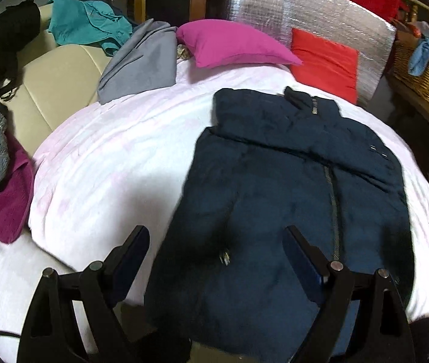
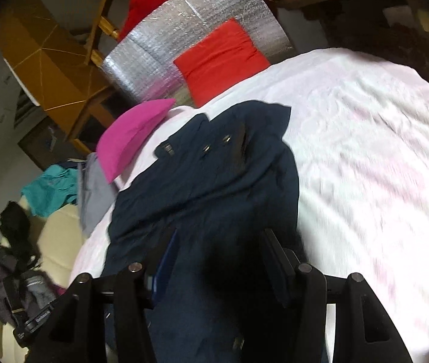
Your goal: Fold large clothes
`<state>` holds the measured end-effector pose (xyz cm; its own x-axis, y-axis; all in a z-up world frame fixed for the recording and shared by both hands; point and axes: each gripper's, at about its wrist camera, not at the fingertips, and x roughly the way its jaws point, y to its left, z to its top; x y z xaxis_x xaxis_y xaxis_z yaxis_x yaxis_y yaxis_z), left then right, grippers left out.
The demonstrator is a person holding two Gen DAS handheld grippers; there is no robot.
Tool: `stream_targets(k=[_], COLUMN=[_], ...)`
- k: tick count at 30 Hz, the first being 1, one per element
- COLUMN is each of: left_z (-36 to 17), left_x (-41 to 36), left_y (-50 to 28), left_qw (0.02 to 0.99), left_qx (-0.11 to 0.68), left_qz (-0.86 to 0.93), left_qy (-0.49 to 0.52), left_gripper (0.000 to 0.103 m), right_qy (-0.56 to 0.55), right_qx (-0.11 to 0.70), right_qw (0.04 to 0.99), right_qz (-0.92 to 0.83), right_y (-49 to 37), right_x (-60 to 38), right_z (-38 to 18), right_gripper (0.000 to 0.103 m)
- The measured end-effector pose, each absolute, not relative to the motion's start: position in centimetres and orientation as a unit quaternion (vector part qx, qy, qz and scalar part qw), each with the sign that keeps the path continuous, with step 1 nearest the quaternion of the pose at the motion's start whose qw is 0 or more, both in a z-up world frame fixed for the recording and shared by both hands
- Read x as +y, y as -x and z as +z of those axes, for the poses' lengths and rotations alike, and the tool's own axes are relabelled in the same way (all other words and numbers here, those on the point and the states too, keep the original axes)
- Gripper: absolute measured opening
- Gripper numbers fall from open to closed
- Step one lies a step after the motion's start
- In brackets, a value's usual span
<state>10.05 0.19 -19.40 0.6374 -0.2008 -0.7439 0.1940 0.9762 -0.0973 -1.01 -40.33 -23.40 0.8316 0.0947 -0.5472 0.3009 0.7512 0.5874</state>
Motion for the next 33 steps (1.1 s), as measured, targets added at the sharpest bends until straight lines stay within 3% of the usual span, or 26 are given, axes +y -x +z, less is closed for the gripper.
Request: stream_targets(k=[6,19,33], left_z=[-16.0,-8.9,-4.2], left_x=[-0.5,-2.5,-3.3], left_y=[-6.5,1.6,4.4], left_qw=[0.911,0.927,0.939], left_qx=[0.393,0.344,0.306], left_qz=[-0.128,-0.117,-0.135], left_qy=[-0.003,-0.097,-0.081], left_gripper=[0.090,0.090,0.090], right_qy=[-0.331,-0.291,-0.270], right_qx=[0.289,0.207,0.175], right_qw=[0.898,0.934,0.947], right_qz=[-0.026,-0.002,0.001], right_y=[5.3,14.0,15.0], right_x=[-36.3,-33.0,-32.1], right_z=[-21.1,-12.1,-9.0], right_gripper=[0.059,0.063,0.067])
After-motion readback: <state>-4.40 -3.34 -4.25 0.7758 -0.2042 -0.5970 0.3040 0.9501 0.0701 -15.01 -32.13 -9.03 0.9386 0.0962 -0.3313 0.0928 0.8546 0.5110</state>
